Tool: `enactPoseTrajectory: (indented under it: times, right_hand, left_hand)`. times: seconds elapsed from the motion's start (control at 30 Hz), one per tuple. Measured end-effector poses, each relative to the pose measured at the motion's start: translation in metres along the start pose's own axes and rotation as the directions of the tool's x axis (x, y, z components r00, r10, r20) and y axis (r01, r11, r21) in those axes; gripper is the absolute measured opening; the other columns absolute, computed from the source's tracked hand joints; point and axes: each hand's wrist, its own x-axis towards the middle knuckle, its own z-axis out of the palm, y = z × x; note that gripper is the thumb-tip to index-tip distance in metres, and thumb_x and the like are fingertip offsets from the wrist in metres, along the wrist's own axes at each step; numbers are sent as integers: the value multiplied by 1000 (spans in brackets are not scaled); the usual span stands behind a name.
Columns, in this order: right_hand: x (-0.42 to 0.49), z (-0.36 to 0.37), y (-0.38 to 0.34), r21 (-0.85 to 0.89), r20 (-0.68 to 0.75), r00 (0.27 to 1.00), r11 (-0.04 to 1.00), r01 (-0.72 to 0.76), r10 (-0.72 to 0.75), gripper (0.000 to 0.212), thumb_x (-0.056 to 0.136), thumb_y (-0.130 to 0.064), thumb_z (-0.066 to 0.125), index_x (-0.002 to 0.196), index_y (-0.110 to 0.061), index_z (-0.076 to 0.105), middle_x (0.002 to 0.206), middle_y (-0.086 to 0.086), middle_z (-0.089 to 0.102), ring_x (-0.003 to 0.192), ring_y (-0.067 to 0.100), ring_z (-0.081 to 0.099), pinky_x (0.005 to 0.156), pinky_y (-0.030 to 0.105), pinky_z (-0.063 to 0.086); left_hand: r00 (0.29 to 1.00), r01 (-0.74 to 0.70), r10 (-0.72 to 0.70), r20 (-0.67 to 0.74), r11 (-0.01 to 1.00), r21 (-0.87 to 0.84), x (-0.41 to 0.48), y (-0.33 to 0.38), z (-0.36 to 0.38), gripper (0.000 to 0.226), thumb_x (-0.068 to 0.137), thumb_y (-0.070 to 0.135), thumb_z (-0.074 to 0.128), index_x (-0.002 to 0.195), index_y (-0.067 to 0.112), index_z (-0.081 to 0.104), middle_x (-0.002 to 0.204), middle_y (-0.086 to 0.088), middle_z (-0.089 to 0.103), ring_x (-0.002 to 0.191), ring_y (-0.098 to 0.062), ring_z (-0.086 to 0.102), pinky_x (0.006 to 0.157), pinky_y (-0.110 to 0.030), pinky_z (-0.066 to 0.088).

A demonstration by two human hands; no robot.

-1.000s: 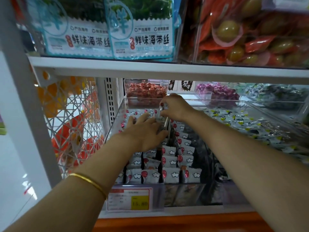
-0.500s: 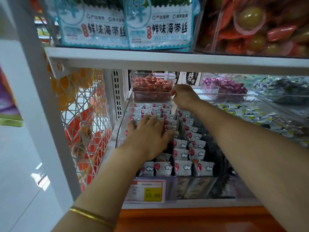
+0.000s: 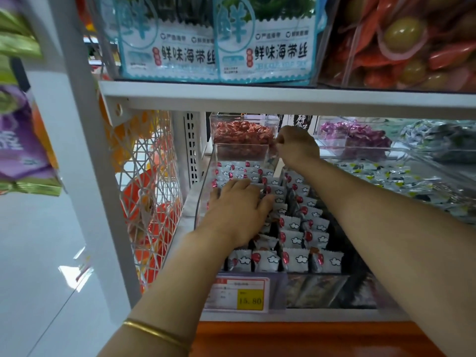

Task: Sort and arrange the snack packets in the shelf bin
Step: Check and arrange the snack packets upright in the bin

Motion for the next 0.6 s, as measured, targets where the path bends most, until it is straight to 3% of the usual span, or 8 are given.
enactPoseTrajectory:
  times: [0.07,0.13,0.23,0.33,0.43,0.6]
  right_hand:
    - [-12,-15,1,170,-81,996,985,-9,23,14,93,-9,45,92,-2,56,99,20,62,88,33,62,74,40,52]
    - [-37,-31,3,351,-154,987,936,15,41,12,96,-9,44,86,-7,51,97,19,62,77,30,65,63,37,53]
    - [-87,-50,8,639,-199,969,769,14,147,24,96,-11,48,75,-22,44,89,5,61,60,18,66,43,27,50]
    - [-134,-67,11,749,-198,961,662,20,195,22,96,-12,50,77,-23,44,82,1,60,51,11,64,40,22,46]
    - [-167,-79,11,846,-108,971,532,-22,213,11,95,-11,50,85,-11,50,74,0,59,47,7,62,39,21,48]
    - [-201,-90,5,940,4,983,335,-66,182,5,94,-8,52,93,-5,55,78,7,62,52,10,62,45,21,51]
  left_hand:
    - [999,-4,2,-39,999,-47,-2,3,-2,45,97,40,35,129,11,49,140,-8,42,131,-26,33,110,-45,26]
    - [995,-10,-2,-105,994,-113,-5,7,-6,43,96,33,43,131,8,46,138,-11,42,128,-28,36,109,-42,30]
    - [976,-43,0,-217,981,-191,-15,13,-15,51,93,24,52,140,13,36,144,-8,36,130,-25,35,106,-28,27]
    - [966,-104,45,-253,969,-225,-30,18,-22,64,87,27,62,143,21,32,144,-4,38,122,-18,43,99,-25,29]
    - [983,-100,60,-173,967,-233,-50,22,-25,71,81,30,69,142,21,34,140,-5,45,115,-19,50,96,-31,40]
    - [991,-110,81,-103,942,-318,-78,25,-26,48,83,23,68,128,17,53,103,5,60,83,-5,56,70,-16,46]
